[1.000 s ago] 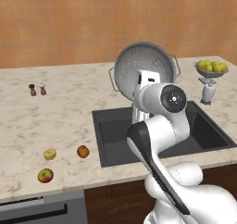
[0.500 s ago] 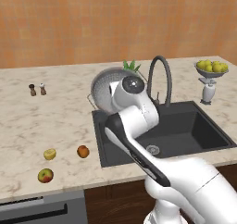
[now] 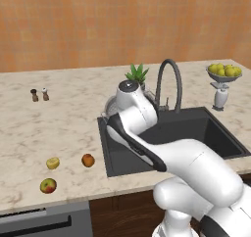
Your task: Put the colander in the sink, put the kiwi, apple, peach in the colander, and turn on the sink faucet and pour water over the colander.
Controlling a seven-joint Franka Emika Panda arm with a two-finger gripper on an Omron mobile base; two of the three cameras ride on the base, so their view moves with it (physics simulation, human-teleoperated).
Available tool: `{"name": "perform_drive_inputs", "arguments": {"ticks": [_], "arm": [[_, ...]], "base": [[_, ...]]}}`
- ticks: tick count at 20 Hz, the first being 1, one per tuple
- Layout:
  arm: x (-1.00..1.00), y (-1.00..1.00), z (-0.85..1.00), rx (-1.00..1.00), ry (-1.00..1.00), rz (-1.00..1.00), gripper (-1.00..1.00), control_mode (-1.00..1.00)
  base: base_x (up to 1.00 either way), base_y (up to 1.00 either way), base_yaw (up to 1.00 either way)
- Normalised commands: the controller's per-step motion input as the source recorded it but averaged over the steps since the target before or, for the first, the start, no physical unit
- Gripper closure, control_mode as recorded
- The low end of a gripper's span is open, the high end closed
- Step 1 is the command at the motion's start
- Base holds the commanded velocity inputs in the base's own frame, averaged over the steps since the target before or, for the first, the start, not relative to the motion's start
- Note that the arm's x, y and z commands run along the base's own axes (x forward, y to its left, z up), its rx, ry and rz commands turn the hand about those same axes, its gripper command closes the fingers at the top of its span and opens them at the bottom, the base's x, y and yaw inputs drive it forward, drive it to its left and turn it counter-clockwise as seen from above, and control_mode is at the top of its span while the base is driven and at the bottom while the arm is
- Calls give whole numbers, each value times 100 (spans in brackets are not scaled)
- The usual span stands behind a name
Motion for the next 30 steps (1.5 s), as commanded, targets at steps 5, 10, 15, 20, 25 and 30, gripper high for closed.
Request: {"name": "perform_drive_inputs", "arguments": {"ticks": [5,10,15,20,25,30], "arm": [[18,-35,-62,10,15,-31,100,-100],[0,-20,-54,6,6,-33,100,-100],[3,-27,-56,7,8,-33,100,-100],[7,-35,-42,6,2,-32,100,-100],[15,-27,-41,3,0,-28,100,-100],[18,-25,-33,0,0,-23,100,-100]], "base": [[0,0,0],[0,0,0],[0,0,0],[0,0,0],[0,0,0],[0,0,0]]}}
